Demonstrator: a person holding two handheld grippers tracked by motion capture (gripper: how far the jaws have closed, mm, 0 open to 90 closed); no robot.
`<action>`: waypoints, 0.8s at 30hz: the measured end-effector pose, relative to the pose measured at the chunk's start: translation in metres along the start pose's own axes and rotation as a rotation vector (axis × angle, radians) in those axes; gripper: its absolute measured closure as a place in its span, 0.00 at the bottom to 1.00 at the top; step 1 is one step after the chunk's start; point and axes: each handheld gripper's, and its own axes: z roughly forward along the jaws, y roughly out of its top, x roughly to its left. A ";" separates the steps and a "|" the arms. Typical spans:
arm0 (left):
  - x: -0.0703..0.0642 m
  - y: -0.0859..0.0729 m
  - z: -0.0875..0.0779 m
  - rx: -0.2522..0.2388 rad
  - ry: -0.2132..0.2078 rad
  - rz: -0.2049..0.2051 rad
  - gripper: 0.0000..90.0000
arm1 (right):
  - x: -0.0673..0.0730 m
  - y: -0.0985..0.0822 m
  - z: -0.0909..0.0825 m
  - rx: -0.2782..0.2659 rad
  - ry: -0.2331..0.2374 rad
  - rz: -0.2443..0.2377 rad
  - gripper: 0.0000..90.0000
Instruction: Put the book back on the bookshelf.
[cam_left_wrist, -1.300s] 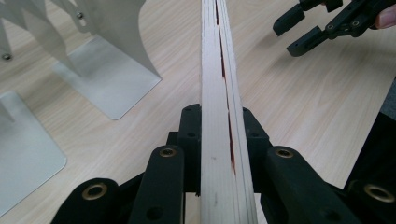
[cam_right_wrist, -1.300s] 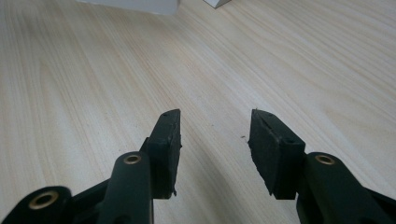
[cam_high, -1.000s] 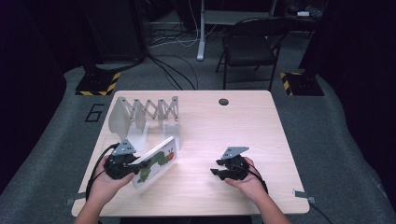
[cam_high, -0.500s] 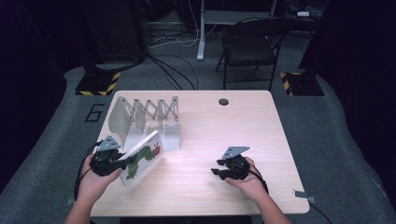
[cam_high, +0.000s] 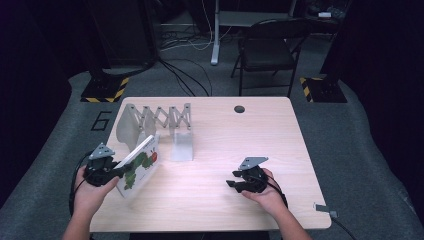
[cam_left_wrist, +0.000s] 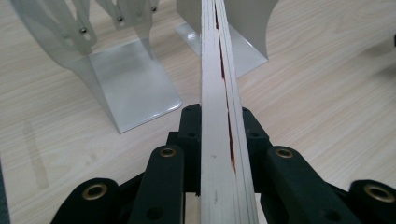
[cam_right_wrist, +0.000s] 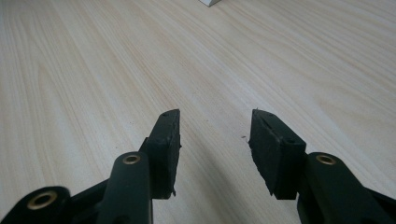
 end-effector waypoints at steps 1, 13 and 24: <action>0.002 -0.001 0.000 0.003 0.008 -0.008 0.84 | 0.000 0.000 0.000 0.001 0.001 -0.004 0.59; 0.015 -0.008 -0.008 -0.020 0.083 -0.072 0.84 | -0.003 0.000 0.000 -0.005 0.005 -0.002 0.59; 0.016 -0.010 0.002 -0.020 0.127 -0.094 0.84 | -0.003 0.000 0.001 -0.003 0.005 0.009 0.59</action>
